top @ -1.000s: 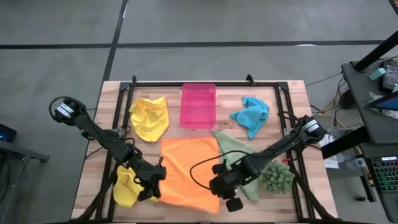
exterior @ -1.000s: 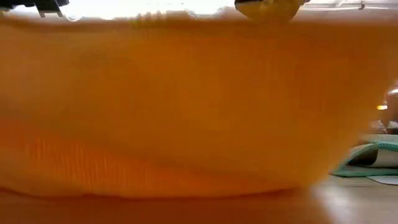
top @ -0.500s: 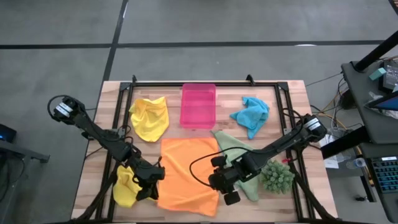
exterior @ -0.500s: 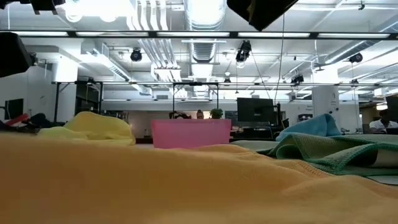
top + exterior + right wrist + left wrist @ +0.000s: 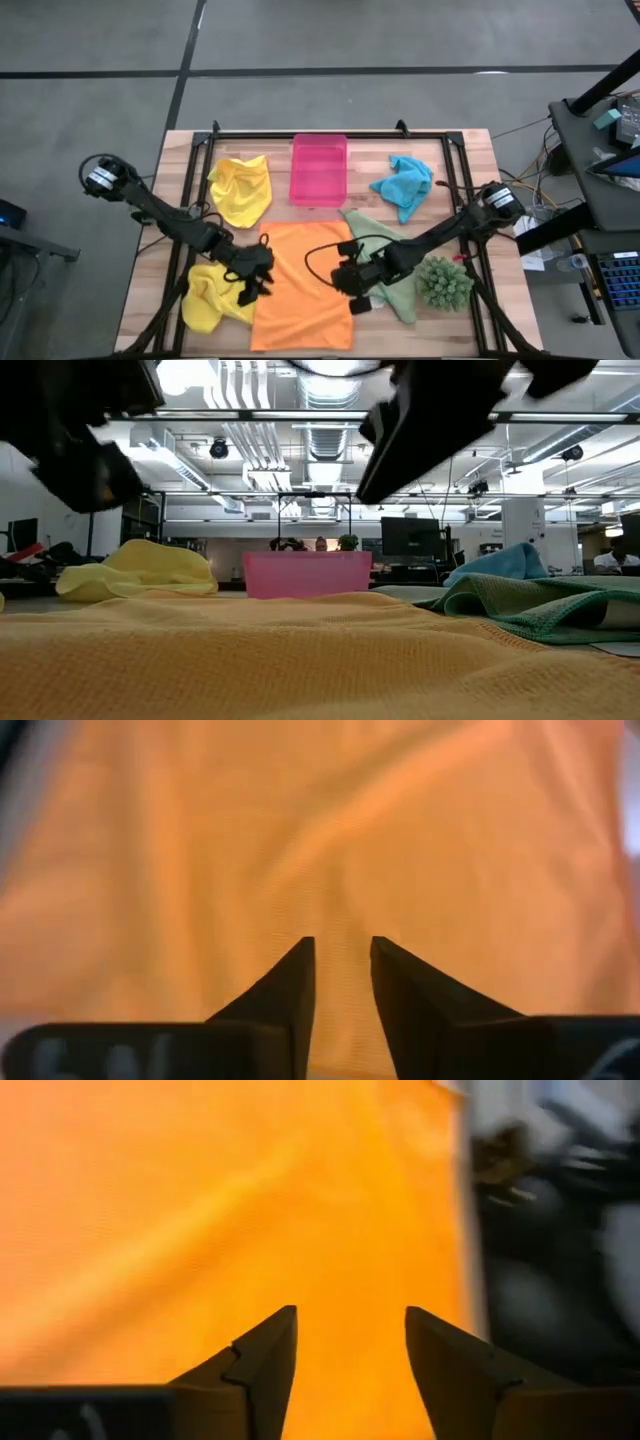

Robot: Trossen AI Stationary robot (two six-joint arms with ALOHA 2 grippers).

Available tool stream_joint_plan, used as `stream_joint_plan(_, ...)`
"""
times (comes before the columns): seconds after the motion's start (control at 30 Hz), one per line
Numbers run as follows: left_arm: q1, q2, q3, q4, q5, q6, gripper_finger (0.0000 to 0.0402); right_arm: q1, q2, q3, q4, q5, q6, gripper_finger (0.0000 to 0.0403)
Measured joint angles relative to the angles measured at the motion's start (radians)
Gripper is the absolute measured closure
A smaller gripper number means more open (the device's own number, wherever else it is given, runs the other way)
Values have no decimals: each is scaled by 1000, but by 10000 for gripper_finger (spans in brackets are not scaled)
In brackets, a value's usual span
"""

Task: Fold microfiber towels
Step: Fold the orange towel

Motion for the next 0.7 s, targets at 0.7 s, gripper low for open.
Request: stream_joint_plan(0.7, 172, 270, -16, -35, -145, 146, 399, -200, 0, -282, 246, 14, 6, 394)
